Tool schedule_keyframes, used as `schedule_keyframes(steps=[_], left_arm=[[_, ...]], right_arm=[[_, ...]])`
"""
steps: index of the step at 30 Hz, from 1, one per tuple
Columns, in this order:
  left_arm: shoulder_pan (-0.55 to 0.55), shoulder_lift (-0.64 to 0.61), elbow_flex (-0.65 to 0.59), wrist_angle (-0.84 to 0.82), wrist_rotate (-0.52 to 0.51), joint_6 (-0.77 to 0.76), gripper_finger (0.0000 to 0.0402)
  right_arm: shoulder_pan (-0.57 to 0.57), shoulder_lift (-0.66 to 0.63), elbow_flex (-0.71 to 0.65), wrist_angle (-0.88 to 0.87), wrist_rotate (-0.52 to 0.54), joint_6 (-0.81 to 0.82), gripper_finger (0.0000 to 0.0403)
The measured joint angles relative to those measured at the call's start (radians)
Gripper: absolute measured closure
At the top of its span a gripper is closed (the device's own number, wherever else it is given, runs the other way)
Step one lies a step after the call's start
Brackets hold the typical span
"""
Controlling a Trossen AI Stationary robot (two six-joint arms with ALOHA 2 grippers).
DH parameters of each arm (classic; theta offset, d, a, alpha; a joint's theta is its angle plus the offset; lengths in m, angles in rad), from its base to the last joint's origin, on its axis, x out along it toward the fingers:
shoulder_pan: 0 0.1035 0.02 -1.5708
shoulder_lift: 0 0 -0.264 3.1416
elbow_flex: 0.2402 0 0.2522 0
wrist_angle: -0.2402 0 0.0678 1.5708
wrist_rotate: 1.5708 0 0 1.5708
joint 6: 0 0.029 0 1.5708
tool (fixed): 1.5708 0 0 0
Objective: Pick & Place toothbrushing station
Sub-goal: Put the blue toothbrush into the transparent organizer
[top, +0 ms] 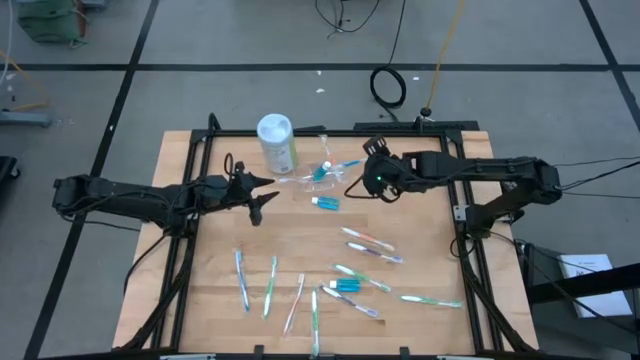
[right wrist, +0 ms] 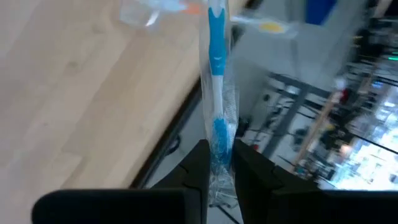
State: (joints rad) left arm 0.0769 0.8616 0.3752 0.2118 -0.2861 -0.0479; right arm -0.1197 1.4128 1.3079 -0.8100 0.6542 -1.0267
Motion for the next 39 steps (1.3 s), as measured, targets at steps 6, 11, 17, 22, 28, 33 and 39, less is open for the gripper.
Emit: schedule_keyframes(steps=[6, 11, 17, 22, 28, 33, 39], left_arm=[[0.0, 0.0, 0.0, 0.0, 0.0, -0.006, 0.0218], [0.0, 0.0, 0.0, 0.001, 0.0, -0.006, 0.0218], [0.0, 0.0, 0.0, 0.008, 0.0, -0.006, 0.0218], [0.0, 0.0, 0.0, 0.023, 0.0, -0.006, 0.0218], [0.0, 0.0, 0.0, 0.025, 0.0, -0.005, 0.0218], [0.0, 0.0, 0.0, 0.025, 0.0, -0.004, 0.0218], [0.0, 0.0, 0.0, 0.025, 0.0, -0.004, 0.0218]], right_arm=[[-0.028, -0.002, 0.0, -0.022, -0.002, 0.029, 0.0359], [-0.04, -0.002, -0.009, -0.068, -0.003, 0.052, 0.036], [-0.039, -0.002, -0.083, -0.009, -0.062, 0.028, 0.036], [-0.039, -0.002, -0.191, 0.215, -0.015, -0.134, 0.0352], [-0.052, -0.002, -0.352, 0.65, 0.026, -0.354, 0.0321], [-0.063, -0.002, -0.45, 0.906, 0.024, -0.452, 0.0291], [-0.065, -0.002, -0.487, 0.942, 0.009, -0.427, 0.0247]])
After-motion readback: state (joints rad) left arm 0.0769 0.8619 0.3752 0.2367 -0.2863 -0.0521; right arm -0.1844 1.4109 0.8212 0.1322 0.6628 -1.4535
